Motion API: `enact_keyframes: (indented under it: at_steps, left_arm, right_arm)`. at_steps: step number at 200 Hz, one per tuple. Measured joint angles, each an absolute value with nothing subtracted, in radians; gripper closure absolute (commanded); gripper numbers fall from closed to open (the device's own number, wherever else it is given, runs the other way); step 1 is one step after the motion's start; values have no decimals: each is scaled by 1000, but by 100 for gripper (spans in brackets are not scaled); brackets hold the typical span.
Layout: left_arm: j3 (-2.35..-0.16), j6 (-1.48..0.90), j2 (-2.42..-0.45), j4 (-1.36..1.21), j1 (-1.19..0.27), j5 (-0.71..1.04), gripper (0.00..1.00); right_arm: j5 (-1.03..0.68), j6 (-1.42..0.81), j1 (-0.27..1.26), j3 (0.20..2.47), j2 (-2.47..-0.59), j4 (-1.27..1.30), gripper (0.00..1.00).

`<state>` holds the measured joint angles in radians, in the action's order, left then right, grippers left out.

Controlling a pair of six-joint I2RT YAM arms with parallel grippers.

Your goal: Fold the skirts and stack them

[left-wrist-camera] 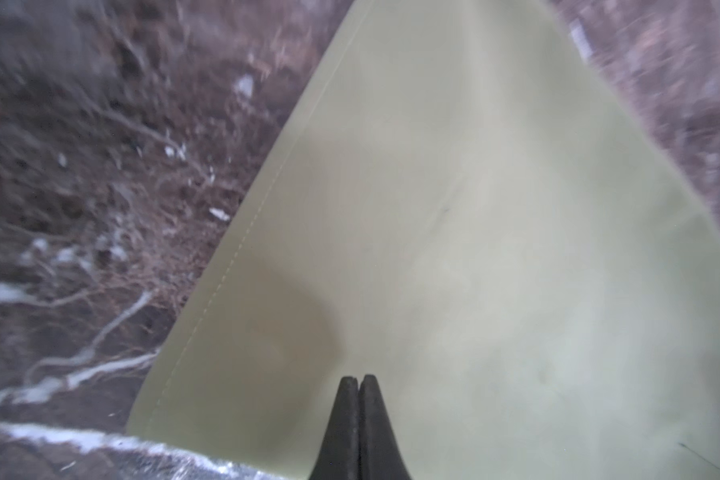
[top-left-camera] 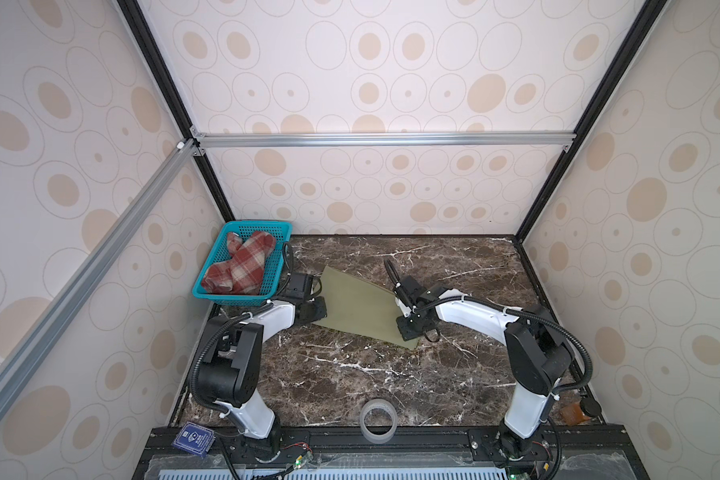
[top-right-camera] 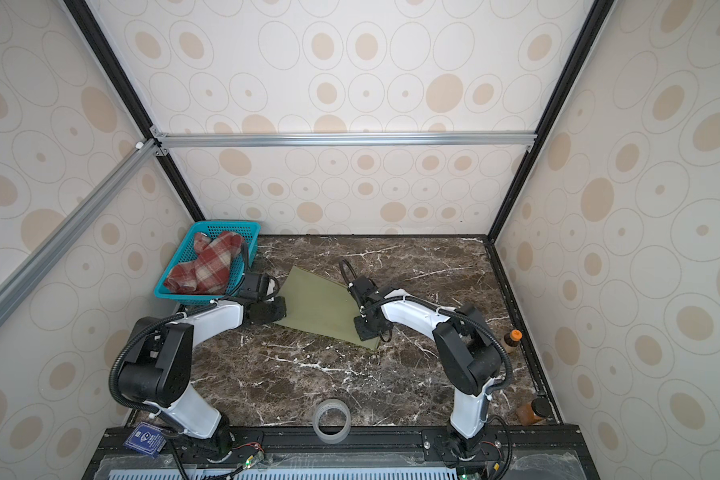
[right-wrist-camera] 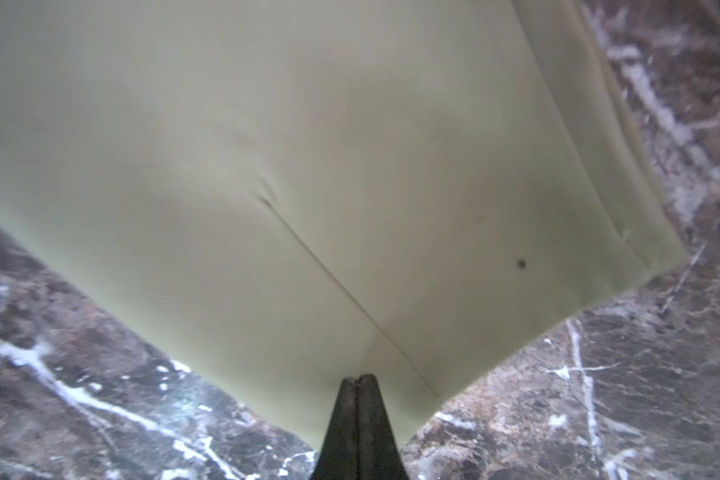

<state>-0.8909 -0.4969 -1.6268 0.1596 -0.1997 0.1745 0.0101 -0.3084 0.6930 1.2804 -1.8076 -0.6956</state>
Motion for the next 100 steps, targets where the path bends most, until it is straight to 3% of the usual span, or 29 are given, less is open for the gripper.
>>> enact_keyframes:
  at_steps: [100]
  left_arm:
    - [-923,-516,-1670,109,-443,282,100]
  right_arm:
    - [-36,-337,733,1291,-1800,-663,100]
